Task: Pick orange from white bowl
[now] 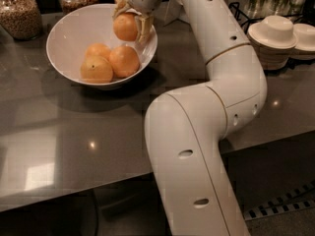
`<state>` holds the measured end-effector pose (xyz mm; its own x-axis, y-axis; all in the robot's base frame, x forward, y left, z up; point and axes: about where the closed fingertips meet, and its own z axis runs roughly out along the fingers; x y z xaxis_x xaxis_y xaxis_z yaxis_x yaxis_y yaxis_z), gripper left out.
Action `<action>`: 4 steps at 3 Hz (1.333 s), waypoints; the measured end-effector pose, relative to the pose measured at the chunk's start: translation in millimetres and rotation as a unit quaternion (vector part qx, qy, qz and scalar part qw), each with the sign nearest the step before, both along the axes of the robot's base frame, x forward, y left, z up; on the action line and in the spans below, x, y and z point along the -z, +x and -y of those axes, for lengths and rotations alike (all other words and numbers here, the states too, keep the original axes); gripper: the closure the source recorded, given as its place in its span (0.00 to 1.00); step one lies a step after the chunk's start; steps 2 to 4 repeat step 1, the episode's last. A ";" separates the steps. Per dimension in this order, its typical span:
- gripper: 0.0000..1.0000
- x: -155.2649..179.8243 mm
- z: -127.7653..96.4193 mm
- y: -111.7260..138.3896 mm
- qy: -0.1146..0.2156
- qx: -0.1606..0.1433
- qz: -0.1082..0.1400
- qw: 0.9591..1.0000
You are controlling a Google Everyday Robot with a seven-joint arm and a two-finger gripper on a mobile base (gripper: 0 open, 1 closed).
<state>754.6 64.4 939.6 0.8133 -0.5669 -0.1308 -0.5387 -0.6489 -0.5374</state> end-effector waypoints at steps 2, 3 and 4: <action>1.00 -41.5 11.3 -14.7 0.056 0.019 0.001 0.998; 1.00 -41.5 11.3 -14.7 0.056 0.019 0.001 0.998; 1.00 -41.5 11.3 -14.7 0.056 0.019 0.001 0.998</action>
Offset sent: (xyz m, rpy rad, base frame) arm 0.0000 0.0000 0.0000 0.0000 0.0000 0.0000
